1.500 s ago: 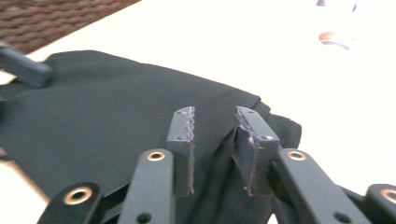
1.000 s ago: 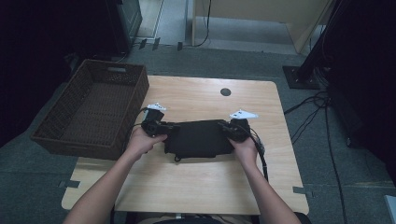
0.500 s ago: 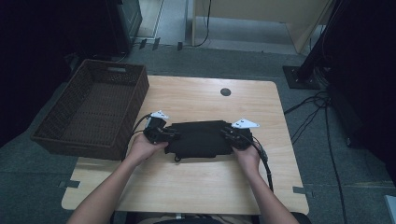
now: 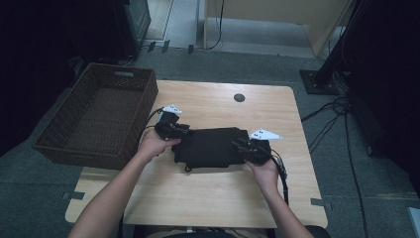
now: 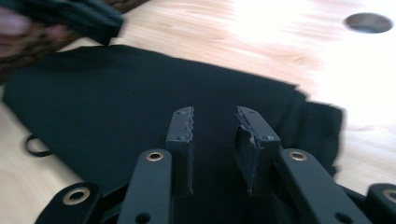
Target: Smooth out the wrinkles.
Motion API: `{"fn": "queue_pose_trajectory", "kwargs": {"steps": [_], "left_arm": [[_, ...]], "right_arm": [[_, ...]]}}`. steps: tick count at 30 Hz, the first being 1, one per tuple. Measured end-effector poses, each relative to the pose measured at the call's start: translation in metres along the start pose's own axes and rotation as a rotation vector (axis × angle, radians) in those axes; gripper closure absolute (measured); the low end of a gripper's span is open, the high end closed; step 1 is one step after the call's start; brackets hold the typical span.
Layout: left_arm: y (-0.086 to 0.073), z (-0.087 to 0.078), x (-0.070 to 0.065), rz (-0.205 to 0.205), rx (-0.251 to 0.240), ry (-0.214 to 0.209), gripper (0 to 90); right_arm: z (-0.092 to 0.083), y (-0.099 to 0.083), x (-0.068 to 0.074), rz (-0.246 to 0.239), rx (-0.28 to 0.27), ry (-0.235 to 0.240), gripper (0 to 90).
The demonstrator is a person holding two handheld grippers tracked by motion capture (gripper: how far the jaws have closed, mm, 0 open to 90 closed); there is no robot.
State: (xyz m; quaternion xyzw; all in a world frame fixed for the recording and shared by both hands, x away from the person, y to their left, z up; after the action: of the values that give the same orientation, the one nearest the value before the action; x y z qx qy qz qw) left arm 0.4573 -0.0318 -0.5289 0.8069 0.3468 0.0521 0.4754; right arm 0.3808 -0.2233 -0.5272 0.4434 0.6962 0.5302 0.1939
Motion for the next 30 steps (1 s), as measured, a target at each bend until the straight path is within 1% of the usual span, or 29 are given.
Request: {"fn": "queue_pose_trajectory", "kwargs": {"steps": [2, 3, 4, 5, 6, 7, 9, 10, 12, 13, 14, 18, 20, 22, 23, 24, 25, 30], "left_arm": [[0.0, 0.002, 0.001, -0.004, 0.003, -0.002, 60.8], [-0.002, 0.006, 0.003, -0.009, 0.012, -0.007, 59.9], [-0.006, 0.011, 0.003, -0.014, 0.032, -0.011, 58.5], [-0.009, 0.013, 0.003, -0.014, 0.044, -0.013, 57.8], [-0.013, 0.016, 0.003, -0.003, 0.058, -0.015, 57.4], [-0.016, 0.017, 0.002, -0.007, 0.062, -0.013, 57.2], [-0.018, 0.018, 0.002, -0.005, 0.064, -0.018, 57.3], [-0.022, 0.019, 0.001, -0.008, 0.073, -0.027, 57.3], [-0.023, 0.018, 0.0, -0.003, 0.063, -0.028, 57.3], [-0.023, 0.018, 0.0, -0.003, 0.063, -0.028, 57.3], [-0.023, 0.018, -0.001, -0.009, 0.061, -0.028, 57.3], [-0.026, 0.015, -0.005, -0.011, 0.06, -0.035, 57.3], [-0.029, 0.014, -0.01, -0.015, 0.064, -0.044, 57.2], [-0.031, 0.011, -0.013, -0.006, 0.056, -0.048, 57.2], [-0.033, 0.01, -0.015, -0.009, 0.058, -0.048, 57.2], [-0.035, 0.008, -0.02, -0.018, 0.057, -0.057, 57.1], [-0.035, 0.008, -0.02, -0.018, 0.057, -0.057, 57.0], [-0.042, 0.004, -0.031, -0.012, 0.049, -0.057, 56.2]], "right_arm": [[-0.002, -0.003, 0.009, 0.008, 0.0, 0.019, 68.2], [-0.002, -0.007, 0.016, 0.01, 0.009, 0.032, 68.2], [-0.002, -0.011, 0.022, 0.009, 0.02, 0.04, 68.0], [-0.001, -0.015, 0.026, 0.007, 0.027, 0.049, 68.0], [0.0, -0.018, 0.028, 0.005, 0.033, 0.048, 67.9], [0.002, -0.023, 0.03, -0.008, 0.04, 0.043, 67.8], [0.003, -0.031, 0.028, -0.02, 0.063, 0.031, 67.8], [0.004, -0.034, 0.026, -0.028, 0.065, 0.027, 68.0], [0.004, -0.036, 0.02, -0.056, 0.062, 0.006, 68.7], [0.004, -0.036, 0.02, -0.056, 0.062, 0.006, 68.7], [0.003, -0.038, 0.015, -0.05, 0.059, -0.006, 69.6], [0.003, -0.04, 0.011, -0.037, 0.053, 0.0, 70.9], [0.005, -0.043, 0.008, -0.064, 0.051, -0.007, 71.0], [0.005, -0.044, 0.007, -0.068, 0.052, -0.012, 70.9], [0.005, -0.044, 0.007, -0.068, 0.052, -0.012, 70.9], [0.004, -0.044, 0.004, -0.079, 0.054, -0.02, 70.7], [0.004, -0.044, 0.003, -0.077, 0.055, -0.024, 70.7], [0.004, -0.044, -0.003, -0.075, 0.054, -0.026, 70.3]]}}
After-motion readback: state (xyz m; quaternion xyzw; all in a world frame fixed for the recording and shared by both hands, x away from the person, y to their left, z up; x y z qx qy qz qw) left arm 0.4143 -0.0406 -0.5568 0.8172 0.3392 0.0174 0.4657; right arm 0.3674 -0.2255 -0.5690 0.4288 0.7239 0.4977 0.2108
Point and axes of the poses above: each handheld gripper's, and its own axes: z roughly forward along the jaws, y roughly out of its top, x roughly to its left, the point moved 10 cm from there along z, roughly forward along the jaws, and after that the axes turned 11 degrees about -x, right-handed, at the moved point
